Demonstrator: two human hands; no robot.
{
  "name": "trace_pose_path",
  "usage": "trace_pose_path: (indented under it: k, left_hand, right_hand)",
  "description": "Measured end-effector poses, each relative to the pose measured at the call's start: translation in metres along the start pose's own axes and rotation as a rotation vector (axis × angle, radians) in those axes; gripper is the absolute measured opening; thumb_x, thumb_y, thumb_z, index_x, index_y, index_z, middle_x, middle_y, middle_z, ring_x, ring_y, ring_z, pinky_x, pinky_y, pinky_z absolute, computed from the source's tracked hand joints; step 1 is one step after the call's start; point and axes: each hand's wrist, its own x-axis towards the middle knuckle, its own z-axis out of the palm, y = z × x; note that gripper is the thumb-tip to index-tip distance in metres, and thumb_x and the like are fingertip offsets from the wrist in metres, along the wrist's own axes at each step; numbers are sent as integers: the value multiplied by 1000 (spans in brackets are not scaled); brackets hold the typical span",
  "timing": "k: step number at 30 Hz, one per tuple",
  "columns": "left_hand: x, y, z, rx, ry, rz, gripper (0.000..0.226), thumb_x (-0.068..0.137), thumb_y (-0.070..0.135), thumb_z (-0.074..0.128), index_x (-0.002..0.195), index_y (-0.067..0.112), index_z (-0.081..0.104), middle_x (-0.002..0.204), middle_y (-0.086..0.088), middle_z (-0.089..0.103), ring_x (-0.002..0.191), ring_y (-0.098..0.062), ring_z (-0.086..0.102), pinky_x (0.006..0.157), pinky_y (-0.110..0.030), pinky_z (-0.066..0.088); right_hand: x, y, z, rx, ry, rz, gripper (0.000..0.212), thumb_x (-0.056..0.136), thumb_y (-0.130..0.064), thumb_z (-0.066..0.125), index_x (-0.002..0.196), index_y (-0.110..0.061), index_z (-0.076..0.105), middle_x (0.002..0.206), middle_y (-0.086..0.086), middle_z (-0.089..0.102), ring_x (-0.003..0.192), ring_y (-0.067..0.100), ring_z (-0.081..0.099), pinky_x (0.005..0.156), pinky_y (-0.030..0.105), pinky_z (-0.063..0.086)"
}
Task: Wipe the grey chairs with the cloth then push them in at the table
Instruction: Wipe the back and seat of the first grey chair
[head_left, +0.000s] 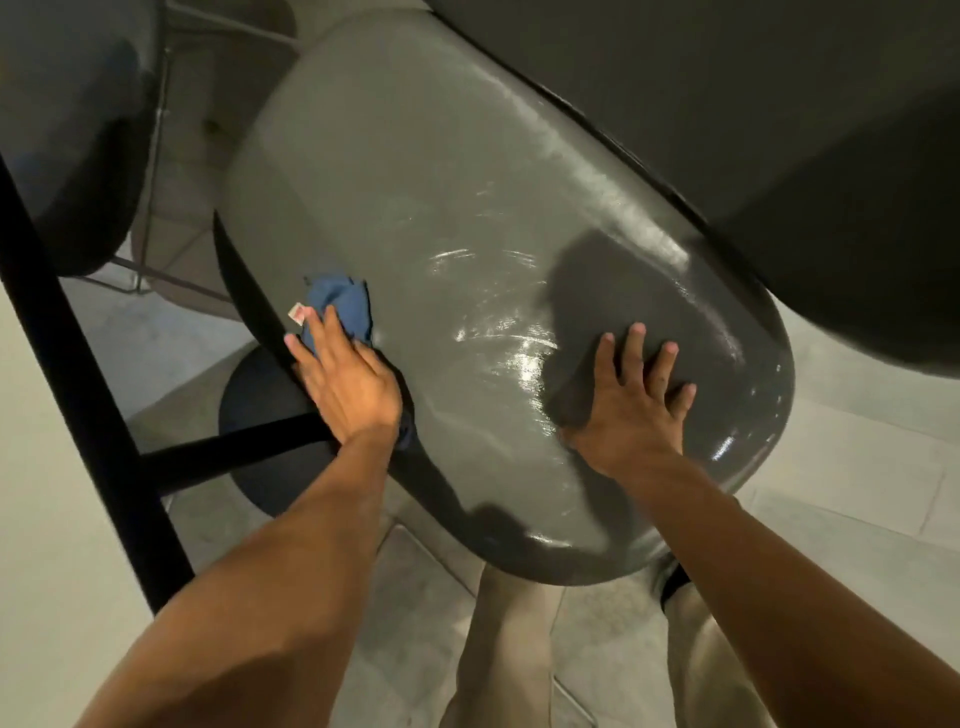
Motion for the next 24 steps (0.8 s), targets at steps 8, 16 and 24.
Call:
trace_pose_path:
  k: [8, 16, 24]
  left_hand:
    - [-69, 21, 20, 28, -259, 583, 56, 98, 14, 45, 154, 18, 45, 166, -3, 33, 155, -37, 21, 123, -60, 22]
    - [51, 13, -7, 25, 11, 15, 53, 107, 17, 38, 160, 18, 32, 172, 0, 14, 157, -41, 8, 125, -57, 17]
    - [106, 164, 27, 52, -43, 415, 55, 104, 17, 35, 160, 18, 31, 170, -3, 20, 157, -41, 4, 127, -55, 6]
  right_hand:
    - [0, -9, 9, -62, 37, 53, 119, 89, -48, 69, 156, -18, -25, 159, 8, -39, 147, 44, -30, 120, 67, 0]
    - [2, -4, 19, -75, 100, 41, 120, 90, -51, 67, 155, -19, -28, 158, 9, -41, 147, 43, -32, 121, 65, -4]
    - [2, -5, 23, -77, 146, 42, 117, 92, -49, 65, 155, -18, -28, 159, 10, -41, 147, 43, -32, 120, 65, -5]
